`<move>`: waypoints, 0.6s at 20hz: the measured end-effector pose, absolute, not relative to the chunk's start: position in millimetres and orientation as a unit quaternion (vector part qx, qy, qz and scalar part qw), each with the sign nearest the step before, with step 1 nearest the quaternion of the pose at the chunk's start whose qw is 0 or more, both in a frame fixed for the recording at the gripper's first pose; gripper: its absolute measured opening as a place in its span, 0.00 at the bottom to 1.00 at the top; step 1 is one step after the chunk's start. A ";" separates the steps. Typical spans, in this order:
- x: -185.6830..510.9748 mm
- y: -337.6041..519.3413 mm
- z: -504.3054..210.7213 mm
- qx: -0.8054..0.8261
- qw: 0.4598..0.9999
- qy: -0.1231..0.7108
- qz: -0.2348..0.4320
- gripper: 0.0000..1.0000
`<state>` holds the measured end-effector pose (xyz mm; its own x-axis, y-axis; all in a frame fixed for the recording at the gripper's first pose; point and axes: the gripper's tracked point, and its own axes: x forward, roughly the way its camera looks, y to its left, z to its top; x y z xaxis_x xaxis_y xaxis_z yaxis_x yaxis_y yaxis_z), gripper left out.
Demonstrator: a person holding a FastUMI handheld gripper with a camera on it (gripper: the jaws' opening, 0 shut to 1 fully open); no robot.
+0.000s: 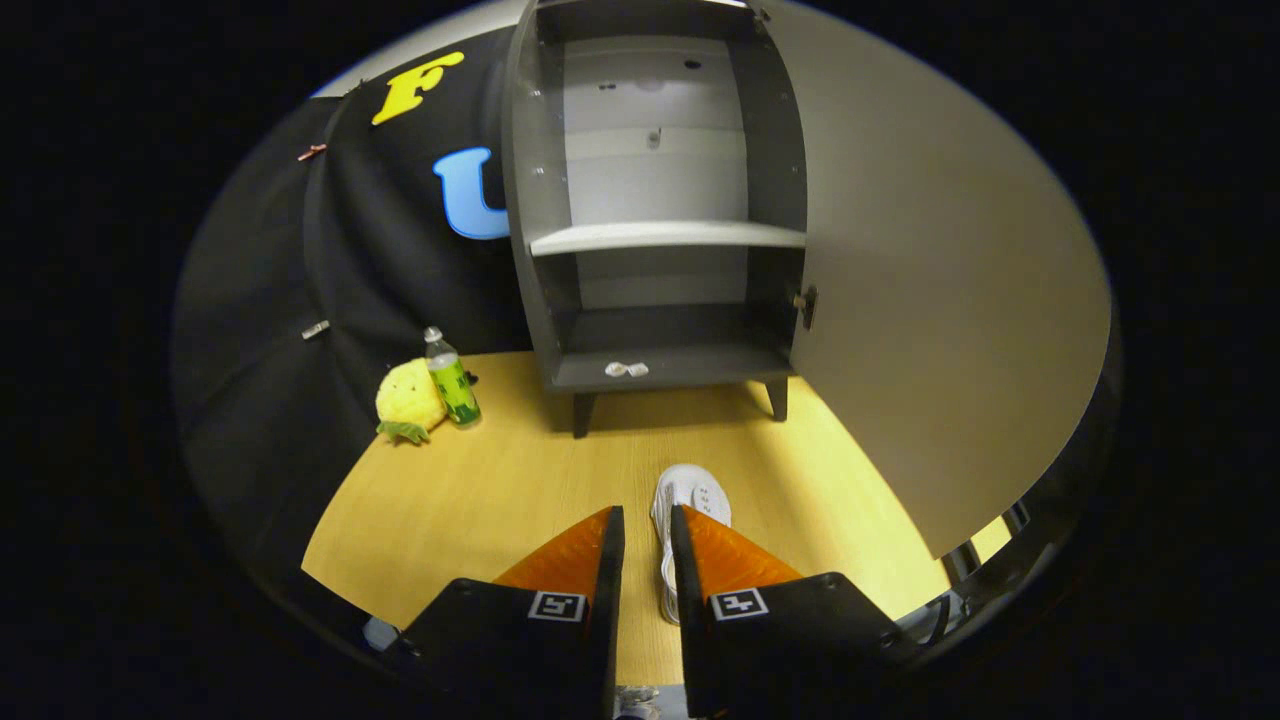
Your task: Open the shoe cabinet door, grab the shoes and put them into the shoe cabinet, then close the shoe cabinet door.
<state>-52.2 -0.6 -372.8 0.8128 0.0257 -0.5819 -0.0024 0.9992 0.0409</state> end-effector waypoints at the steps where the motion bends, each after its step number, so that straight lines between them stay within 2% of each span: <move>1: -50.6 -1.4 -390.6 0.022 0.947 0.320 0.001 0.31; 5: -51.8 -7.7 -454.0 0.017 0.930 0.368 -0.016 0.31; 12: -37.7 -15.7 -525.3 0.014 0.911 0.412 -0.025 0.31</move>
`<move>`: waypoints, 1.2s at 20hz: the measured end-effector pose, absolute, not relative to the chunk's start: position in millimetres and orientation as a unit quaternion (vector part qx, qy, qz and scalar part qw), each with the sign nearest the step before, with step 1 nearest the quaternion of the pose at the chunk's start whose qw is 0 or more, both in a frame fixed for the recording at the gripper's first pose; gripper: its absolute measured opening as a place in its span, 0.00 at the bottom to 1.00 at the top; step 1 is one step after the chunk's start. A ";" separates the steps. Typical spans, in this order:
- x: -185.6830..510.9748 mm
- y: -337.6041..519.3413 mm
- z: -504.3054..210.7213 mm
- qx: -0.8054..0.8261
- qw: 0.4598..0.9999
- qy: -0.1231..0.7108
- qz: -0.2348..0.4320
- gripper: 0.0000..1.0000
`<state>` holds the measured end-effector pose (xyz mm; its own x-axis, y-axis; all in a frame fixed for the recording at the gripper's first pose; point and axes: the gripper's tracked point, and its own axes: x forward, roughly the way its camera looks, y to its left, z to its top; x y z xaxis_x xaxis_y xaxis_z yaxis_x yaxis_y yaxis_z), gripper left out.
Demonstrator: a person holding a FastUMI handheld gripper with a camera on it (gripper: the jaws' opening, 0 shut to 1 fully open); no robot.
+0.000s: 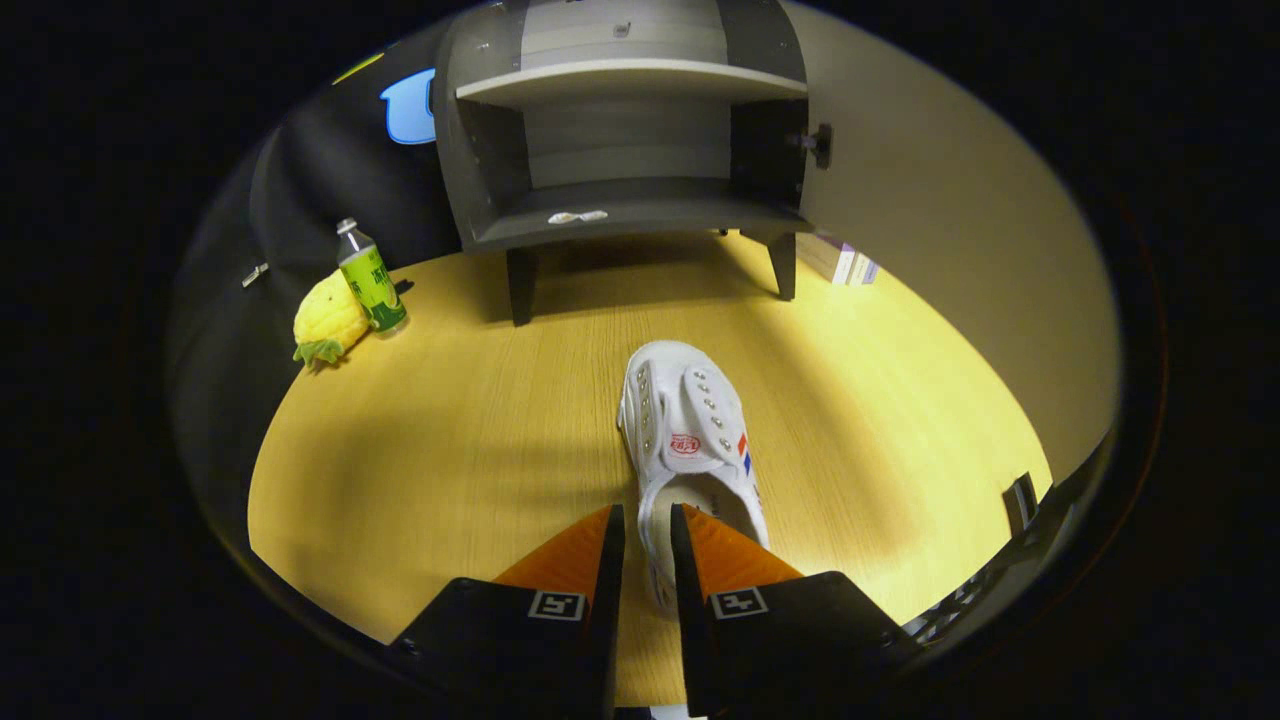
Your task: Open the shoe cabinet door, grab the shoes and put them into the shoe cabinet, then close the shoe cabinet door.
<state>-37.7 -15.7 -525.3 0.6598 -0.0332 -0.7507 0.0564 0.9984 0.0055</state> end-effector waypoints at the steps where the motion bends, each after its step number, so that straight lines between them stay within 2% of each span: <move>1: -34.8 -14.9 -532.8 0.014 0.909 0.416 -0.022 0.31; 12: 4.6 -19.0 -547.7 -0.004 0.924 0.382 -0.027 0.31; 14: 9.8 -17.9 -549.5 -0.008 0.926 0.376 -0.030 0.13; 19: 15.0 -21.1 -550.2 0.009 0.929 0.369 -0.023 0.13; 20: 10.0 -26.7 -550.5 0.019 0.926 0.374 -0.042 0.13; 21: 12.2 -29.5 -554.0 0.034 0.926 0.373 -0.052 0.05; 24: 13.3 -30.5 -553.1 0.015 0.925 0.376 -0.040 0.05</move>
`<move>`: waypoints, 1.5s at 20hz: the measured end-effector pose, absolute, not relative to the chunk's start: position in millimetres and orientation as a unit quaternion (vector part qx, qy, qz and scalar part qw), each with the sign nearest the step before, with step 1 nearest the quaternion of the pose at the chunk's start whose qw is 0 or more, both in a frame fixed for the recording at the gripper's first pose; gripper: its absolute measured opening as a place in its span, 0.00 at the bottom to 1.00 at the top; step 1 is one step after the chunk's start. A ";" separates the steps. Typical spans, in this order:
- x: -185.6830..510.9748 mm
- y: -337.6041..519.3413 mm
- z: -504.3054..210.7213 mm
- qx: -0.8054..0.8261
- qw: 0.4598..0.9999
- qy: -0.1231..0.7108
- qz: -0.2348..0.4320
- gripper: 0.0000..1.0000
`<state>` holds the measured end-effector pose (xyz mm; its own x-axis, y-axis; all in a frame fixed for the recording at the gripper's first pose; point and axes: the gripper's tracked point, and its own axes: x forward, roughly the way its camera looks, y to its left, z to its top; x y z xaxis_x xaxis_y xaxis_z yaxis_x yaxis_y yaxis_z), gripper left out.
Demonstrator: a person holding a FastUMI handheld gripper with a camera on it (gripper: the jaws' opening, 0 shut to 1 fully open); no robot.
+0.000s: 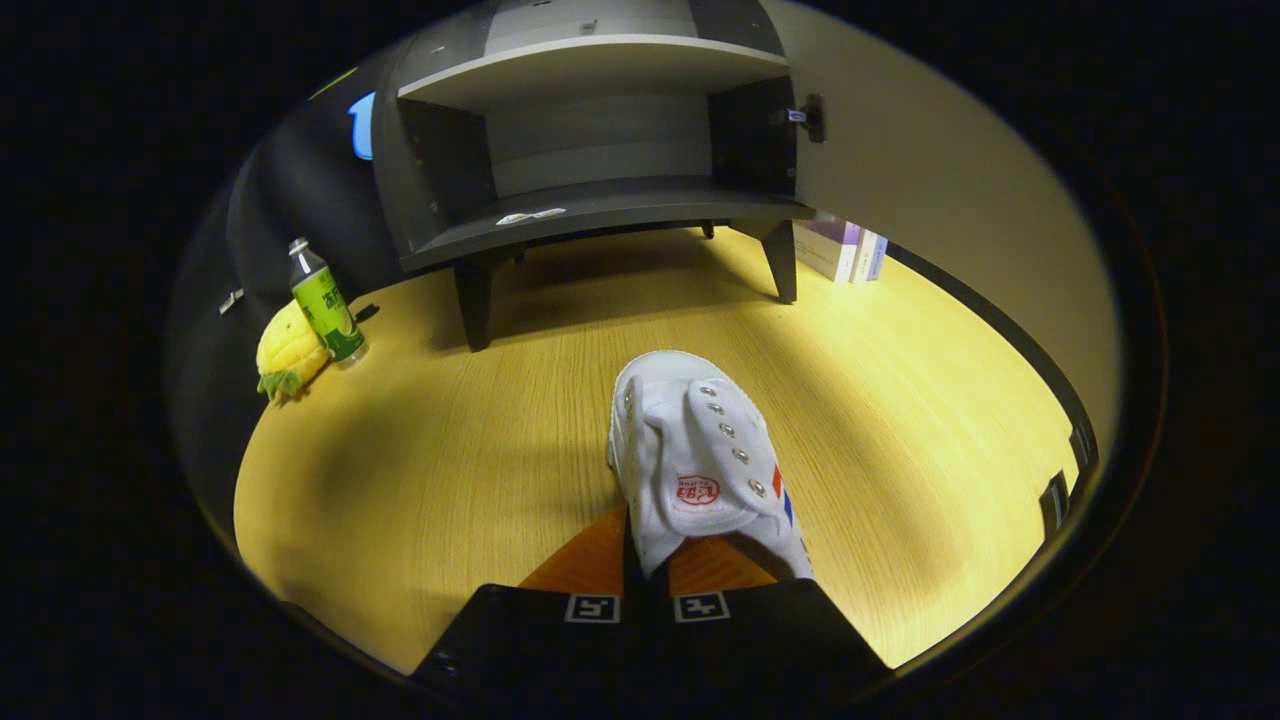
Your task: Open the shoe cabinet door, grab the shoes and put them into the shoe cabinet, then close the shoe cabinet door.
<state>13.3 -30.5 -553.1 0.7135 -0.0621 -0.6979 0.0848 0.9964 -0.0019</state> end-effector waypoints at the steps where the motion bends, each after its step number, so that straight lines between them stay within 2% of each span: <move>1: 11.8 -31.4 -552.9 0.004 0.924 0.380 -0.032 0.05; 9: 23.6 -35.4 -484.4 0.014 0.935 0.354 -0.010 0.04; 17: 61.8 -16.8 -322.5 -0.003 0.965 0.262 0.019 0.04; 23: 110.0 -14.2 -215.2 -0.005 0.983 0.181 0.029 0.04; 30: 196.4 -28.8 -166.7 -0.010 0.990 0.140 0.029 0.04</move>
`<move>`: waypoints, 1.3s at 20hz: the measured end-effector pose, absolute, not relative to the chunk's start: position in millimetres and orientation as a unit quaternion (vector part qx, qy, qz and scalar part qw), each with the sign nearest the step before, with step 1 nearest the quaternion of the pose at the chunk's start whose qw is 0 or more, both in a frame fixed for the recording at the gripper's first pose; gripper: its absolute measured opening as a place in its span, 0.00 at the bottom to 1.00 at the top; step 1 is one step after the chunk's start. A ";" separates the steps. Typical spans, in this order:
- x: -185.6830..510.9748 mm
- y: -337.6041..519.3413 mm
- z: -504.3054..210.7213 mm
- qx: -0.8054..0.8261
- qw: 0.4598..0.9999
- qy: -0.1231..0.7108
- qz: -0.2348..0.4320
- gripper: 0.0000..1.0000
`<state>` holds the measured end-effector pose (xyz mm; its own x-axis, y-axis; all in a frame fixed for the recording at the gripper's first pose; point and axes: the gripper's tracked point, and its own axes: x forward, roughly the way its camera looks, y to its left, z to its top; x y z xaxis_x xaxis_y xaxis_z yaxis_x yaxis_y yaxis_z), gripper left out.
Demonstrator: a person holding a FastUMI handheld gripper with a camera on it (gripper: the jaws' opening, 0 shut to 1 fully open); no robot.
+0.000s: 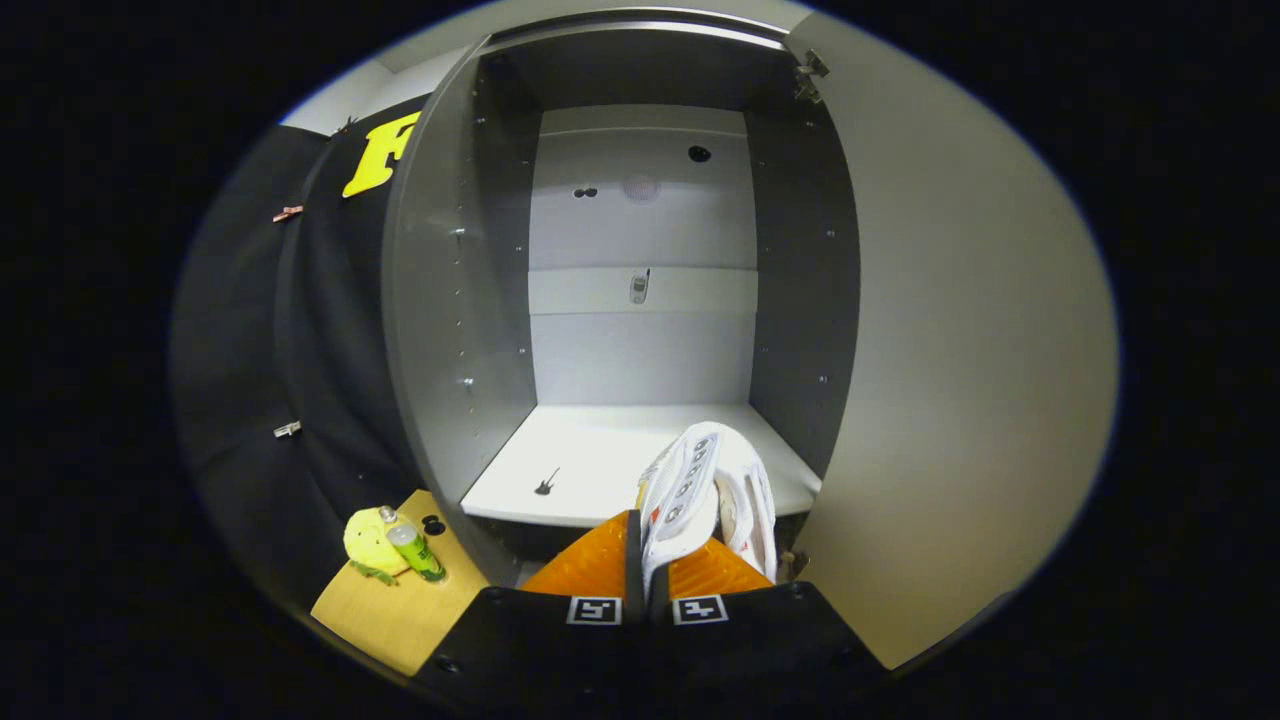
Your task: Open the shoe cabinet door, grab the shoes and put them into the shoe cabinet, then close the shoe cabinet door.
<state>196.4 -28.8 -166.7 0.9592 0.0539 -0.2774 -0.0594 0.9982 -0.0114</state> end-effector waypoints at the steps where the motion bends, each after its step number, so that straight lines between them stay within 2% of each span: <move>1: 211.7 -28.6 -164.9 -0.013 0.990 0.135 0.030 0.04; 12: 382.4 -24.7 -170.4 -0.023 0.992 0.113 0.060 0.04; 17: 406.7 -16.0 -179.2 -0.027 0.989 0.121 0.077 0.04; 26: 409.3 -12.6 -207.3 -0.017 0.982 0.167 0.082 0.04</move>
